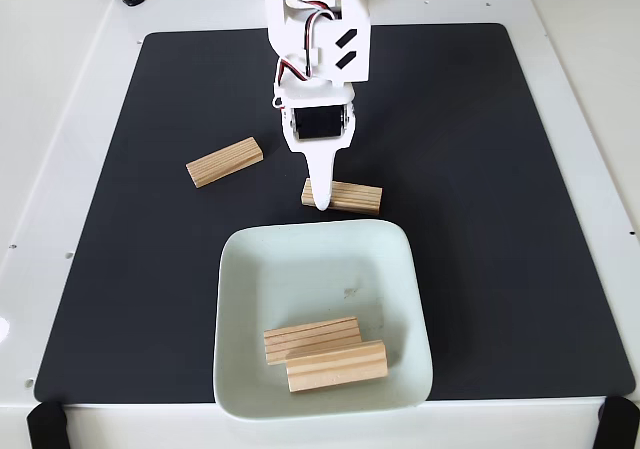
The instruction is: Pick up the wooden block and place them on the plate.
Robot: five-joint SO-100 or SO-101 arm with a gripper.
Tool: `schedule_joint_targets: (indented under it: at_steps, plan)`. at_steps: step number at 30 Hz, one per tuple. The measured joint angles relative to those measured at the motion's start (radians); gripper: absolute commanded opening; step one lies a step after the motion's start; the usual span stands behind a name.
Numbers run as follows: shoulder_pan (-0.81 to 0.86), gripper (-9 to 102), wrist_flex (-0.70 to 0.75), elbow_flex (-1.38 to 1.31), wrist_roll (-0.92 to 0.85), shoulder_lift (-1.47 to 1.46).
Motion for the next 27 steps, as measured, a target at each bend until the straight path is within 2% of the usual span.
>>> schedule_joint_targets:
  at_steps: [11,17,24,27]
  plan:
    - [-0.008,15,-0.002,0.210,-0.081,0.112]
    - [-0.028,15,-0.002,0.224,-0.086,0.141]
    - [-0.028,32,-0.002,0.224,-0.094,0.143]
    - [-0.028,32,-0.002,0.225,-0.095,0.143]
